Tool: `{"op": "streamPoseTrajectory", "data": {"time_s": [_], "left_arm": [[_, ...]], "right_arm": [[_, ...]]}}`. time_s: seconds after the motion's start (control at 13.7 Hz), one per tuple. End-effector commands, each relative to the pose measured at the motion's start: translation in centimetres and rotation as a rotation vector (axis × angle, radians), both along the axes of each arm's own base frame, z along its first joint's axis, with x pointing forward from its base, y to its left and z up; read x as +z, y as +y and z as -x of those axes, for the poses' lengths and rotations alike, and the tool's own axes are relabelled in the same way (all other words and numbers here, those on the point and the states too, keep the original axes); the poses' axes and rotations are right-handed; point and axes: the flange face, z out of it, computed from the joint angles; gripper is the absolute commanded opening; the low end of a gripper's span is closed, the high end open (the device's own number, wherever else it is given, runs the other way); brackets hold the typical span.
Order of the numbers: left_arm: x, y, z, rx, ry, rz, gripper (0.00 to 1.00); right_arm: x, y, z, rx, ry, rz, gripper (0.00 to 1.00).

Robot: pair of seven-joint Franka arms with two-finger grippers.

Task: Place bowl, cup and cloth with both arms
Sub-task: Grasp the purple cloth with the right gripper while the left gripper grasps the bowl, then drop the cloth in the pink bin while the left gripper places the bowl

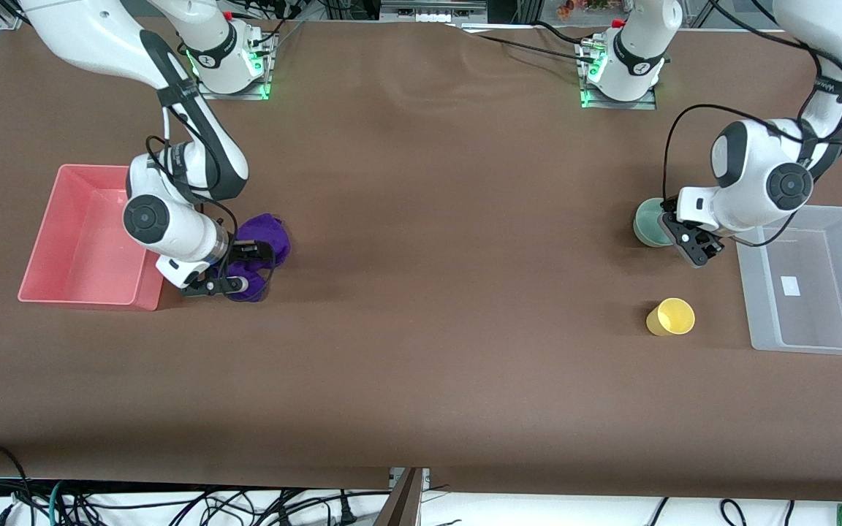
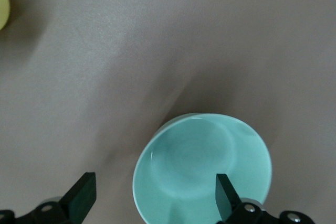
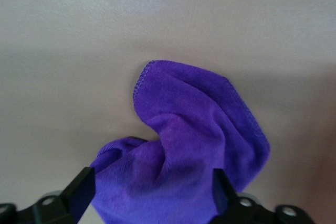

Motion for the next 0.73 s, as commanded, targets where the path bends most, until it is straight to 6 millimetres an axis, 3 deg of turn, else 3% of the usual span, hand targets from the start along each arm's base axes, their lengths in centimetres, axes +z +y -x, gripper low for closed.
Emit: {"op": "streamPoseTrajectory", "data": {"time_s": [0.0,0.07,0.15,0.22,0.44,0.58,0.66], "left_arm": [[-0.6,0.1,-0.6,-0.064,-0.009,0.005,0.92],[-0.6,-0.2,-0.6,-0.084,-0.009,0.006,0.74],[-0.9,-0.5,-0.6,-0.112,-0.003,0.014,0.49],[-1.2,-0.4,-0.6,-0.135,0.001,0.020,0.38],[-2.2,-0.2,-0.4,-0.170,0.016,0.031,0.00],[-1.8,-0.2,-0.8,-0.217,0.006,0.037,0.00],[-1.3,-0.1,-1.0,-0.230,-0.002,0.036,0.00]], "right_arm": [[-0.8,0.2,0.9,-0.008,0.002,-0.006,0.59],[-1.1,0.1,1.1,-0.008,0.013,-0.004,0.36],[-1.2,0.1,1.3,-0.007,0.022,-0.002,0.15],[-1.2,0.1,1.4,-0.005,0.030,0.000,0.00],[1.0,0.1,0.6,-0.003,0.019,0.002,0.00],[4.8,-1.2,-0.5,0.002,0.001,0.012,0.00],[7.9,-2.3,-1.3,-0.003,-0.003,0.023,0.00]]}}
